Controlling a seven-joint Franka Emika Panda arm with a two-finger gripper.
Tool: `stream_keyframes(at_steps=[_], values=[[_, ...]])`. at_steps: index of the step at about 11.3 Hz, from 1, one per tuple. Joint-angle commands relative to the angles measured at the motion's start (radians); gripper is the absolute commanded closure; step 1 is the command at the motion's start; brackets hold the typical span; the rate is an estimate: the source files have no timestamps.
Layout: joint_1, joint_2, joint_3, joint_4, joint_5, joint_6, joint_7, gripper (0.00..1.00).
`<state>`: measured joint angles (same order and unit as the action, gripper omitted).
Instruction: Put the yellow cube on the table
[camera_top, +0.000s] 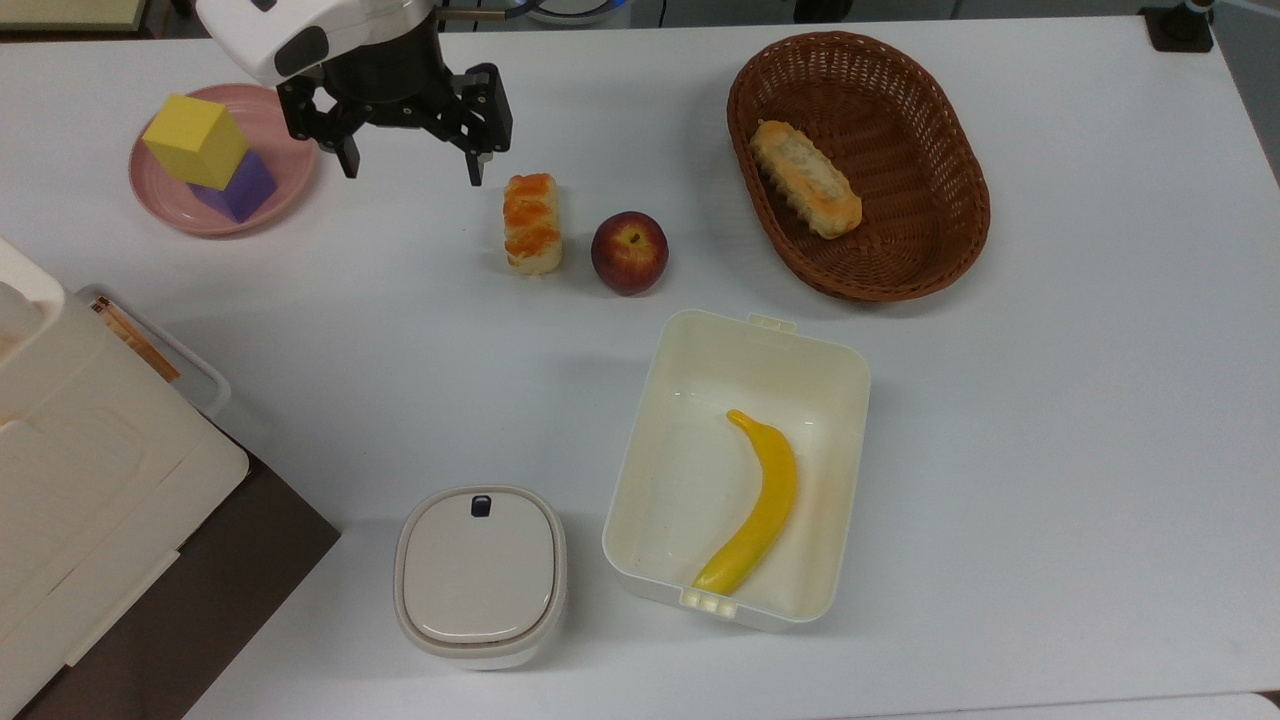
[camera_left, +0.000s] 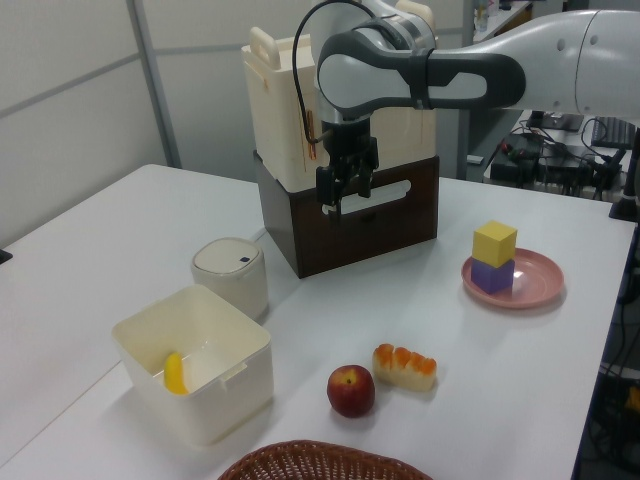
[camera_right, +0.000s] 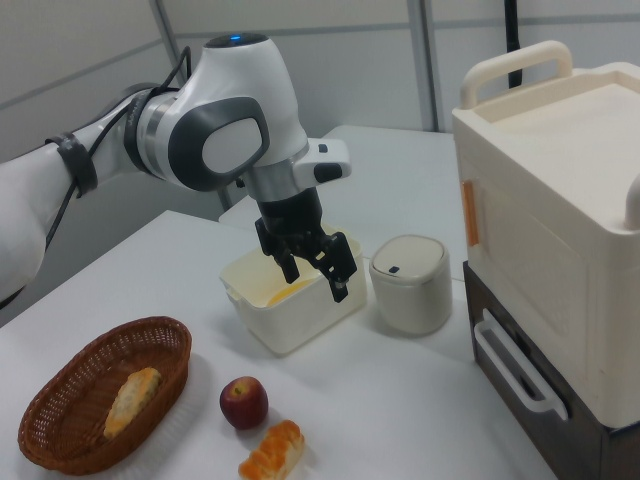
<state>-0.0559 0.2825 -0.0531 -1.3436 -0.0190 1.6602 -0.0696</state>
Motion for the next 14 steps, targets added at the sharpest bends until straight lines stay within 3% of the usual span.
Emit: stream_keyframes(at_steps=[1, 14], values=[[-0.001, -0.026, 0.009, -0.026, -0.015, -0.013, 0.005, 0.0], [-0.002, -0.028, 0.01, -0.028, -0.013, -0.08, -0.05, 0.0]])
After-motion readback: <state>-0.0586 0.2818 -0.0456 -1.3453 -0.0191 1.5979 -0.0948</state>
